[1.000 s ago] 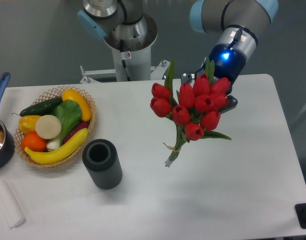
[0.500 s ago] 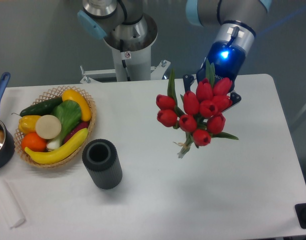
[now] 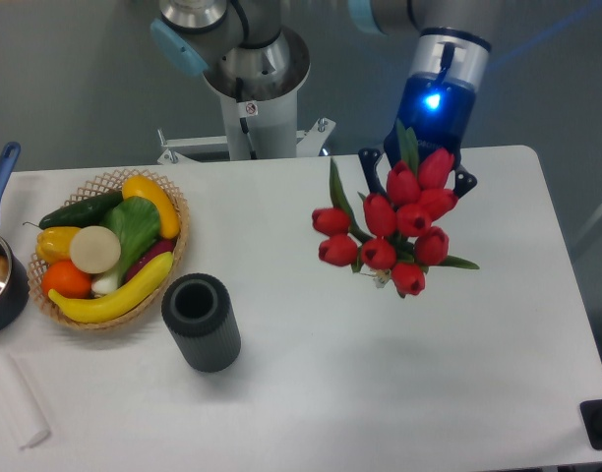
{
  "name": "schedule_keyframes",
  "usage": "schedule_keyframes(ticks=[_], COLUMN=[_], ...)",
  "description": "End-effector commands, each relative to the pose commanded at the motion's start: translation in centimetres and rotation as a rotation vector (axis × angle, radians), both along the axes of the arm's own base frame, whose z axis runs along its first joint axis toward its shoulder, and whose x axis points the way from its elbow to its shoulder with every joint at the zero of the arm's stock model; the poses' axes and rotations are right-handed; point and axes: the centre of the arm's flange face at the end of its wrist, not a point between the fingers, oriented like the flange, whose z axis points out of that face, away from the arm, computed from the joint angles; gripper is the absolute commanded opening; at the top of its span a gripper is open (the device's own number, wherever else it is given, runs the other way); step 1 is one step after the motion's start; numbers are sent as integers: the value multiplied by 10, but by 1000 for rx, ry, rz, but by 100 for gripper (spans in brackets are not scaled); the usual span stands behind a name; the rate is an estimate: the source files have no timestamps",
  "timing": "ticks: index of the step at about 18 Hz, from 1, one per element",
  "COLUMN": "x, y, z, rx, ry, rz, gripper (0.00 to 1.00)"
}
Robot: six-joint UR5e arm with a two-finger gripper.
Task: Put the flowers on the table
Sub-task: 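Lower the tulip bouquet onto the table, laying it on its side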
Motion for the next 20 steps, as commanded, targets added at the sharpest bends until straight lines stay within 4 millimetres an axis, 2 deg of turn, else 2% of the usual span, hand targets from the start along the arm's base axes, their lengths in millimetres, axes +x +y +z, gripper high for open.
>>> schedule_keyframes(ticks=[7, 10, 15, 18, 20], x=[20, 27, 13, 15, 12], y=[18, 22, 32, 56, 70], z=[-34, -64, -111, -153, -173], rx=[-342, -551, -709, -877, -980], ry=[98, 128, 127, 167, 199], rz=[64, -40, -71, -122, -128], gripper=[13, 13, 13, 13, 13])
